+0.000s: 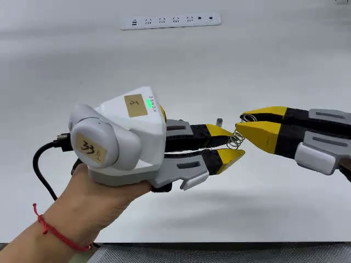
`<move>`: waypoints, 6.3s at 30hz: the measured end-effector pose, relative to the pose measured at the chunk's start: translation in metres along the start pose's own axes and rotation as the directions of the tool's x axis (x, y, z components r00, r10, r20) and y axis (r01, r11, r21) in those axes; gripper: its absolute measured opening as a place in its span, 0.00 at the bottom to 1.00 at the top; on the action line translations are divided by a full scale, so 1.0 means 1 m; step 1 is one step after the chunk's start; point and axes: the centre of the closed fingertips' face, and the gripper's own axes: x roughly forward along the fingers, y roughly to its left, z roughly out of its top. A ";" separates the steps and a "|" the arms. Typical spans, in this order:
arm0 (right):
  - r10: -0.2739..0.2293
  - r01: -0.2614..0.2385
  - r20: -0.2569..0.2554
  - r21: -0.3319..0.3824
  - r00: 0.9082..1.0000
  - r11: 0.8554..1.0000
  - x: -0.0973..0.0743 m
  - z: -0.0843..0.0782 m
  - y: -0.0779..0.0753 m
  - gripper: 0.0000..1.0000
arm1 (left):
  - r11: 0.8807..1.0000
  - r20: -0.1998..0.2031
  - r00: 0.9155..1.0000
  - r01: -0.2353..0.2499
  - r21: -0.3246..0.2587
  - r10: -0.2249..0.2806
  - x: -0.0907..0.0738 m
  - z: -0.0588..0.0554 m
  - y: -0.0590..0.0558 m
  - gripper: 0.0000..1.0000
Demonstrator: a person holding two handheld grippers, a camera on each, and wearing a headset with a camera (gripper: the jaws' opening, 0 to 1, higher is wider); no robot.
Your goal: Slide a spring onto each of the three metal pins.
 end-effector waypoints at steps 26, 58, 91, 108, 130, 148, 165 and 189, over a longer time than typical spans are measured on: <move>-0.005 -0.001 -0.060 -0.109 0.998 0.994 -0.001 -0.005 0.002 0.12 | 1.000 0.009 1.000 0.014 -0.010 -0.013 0.001 -0.001 -0.002 0.10; 0.077 -0.111 -0.188 -0.177 0.979 0.978 -0.014 0.004 0.008 0.37 | 1.000 0.032 0.999 0.017 -0.009 -0.017 -0.003 0.000 -0.005 0.10; 0.131 -0.714 -0.852 -0.329 0.506 0.618 -0.011 -0.014 0.025 0.33 | 0.999 0.054 0.997 0.047 0.024 -0.048 0.002 0.003 -0.015 0.10; 0.033 -0.808 -0.921 -0.321 0.387 0.494 -0.010 -0.033 0.026 0.19 | 0.998 0.069 0.996 0.054 0.016 -0.055 0.005 0.005 -0.018 0.10; -0.003 -0.835 -0.935 -0.317 0.354 0.450 -0.011 -0.036 0.022 0.12 | 0.999 0.072 0.996 0.052 0.011 -0.053 0.006 0.004 -0.017 0.10; -0.012 -0.833 -0.936 -0.319 0.352 0.453 -0.012 -0.037 0.023 0.12 | 0.998 0.075 0.996 0.055 0.002 -0.055 0.007 0.002 -0.018 0.11; -0.009 -0.826 -0.933 -0.322 0.359 0.463 -0.010 -0.037 0.029 0.12 | 0.999 0.068 0.997 0.040 0.001 -0.040 0.000 -0.002 -0.017 0.17; -0.080 -0.712 -0.880 -0.430 0.469 0.555 0.010 -0.007 -0.012 0.12 | 0.995 -0.007 0.995 -0.101 0.010 0.101 -0.057 -0.039 0.020 0.44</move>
